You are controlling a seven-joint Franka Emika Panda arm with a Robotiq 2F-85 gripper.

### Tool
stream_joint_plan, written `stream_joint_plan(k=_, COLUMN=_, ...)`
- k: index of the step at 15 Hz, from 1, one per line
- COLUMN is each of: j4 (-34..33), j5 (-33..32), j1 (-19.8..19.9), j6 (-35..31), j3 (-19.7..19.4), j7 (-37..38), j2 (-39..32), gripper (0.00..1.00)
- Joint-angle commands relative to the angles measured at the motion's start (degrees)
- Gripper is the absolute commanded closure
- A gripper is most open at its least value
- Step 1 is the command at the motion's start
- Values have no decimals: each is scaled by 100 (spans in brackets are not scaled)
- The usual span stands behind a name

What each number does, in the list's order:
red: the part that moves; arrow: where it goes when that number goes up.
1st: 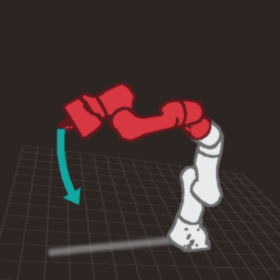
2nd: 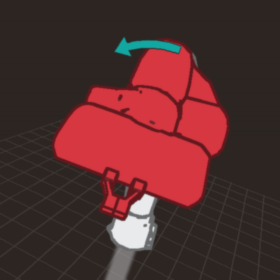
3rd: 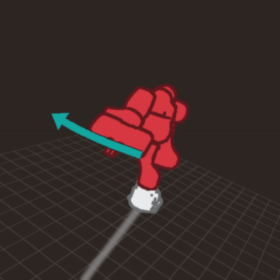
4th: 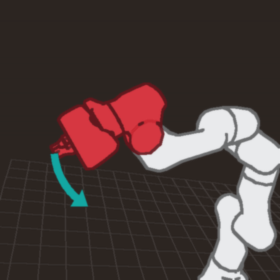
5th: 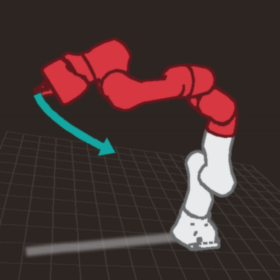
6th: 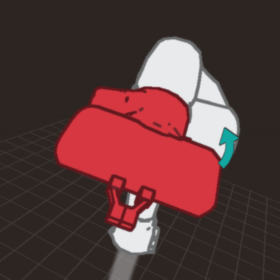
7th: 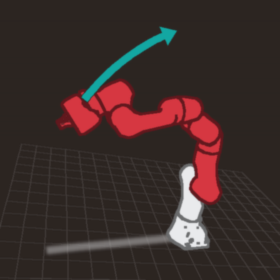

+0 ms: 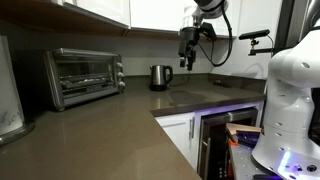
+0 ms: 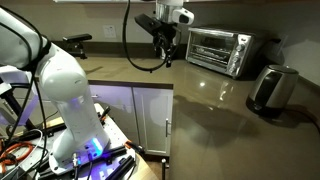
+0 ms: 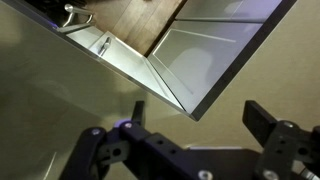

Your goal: Open the door of the oven

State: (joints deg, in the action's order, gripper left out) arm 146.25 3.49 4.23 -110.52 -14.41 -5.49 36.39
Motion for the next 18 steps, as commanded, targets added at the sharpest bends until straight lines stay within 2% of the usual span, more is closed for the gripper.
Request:
stream_joint_plan(k=1, j4=-12, j5=85, j1=150, j6=18, j3=128, j7=-78, j2=-26, gripper=0)
stream_joint_plan(k=8, j4=-465, j5=52, j1=37, j6=-85, j3=88, j7=-356, j2=-529, gripper=0)
stream_joint_plan(k=9, j4=-203, j5=75, j1=143, j6=-32, j3=164, j7=-124, j2=-231, gripper=0)
stream_joint_plan(k=11, j4=-337, j5=70, j1=136, j6=-36, j3=161, j7=-205, j2=-373, gripper=0)
stream_joint_plan(k=15, j4=-637, j5=57, j1=116, j6=-437, j3=143, j7=-271, j2=-681, gripper=0)
stream_joint_plan(k=18, j4=-864, j5=78, j1=60, j6=-997, j3=182, j7=-272, j2=-915, gripper=0)
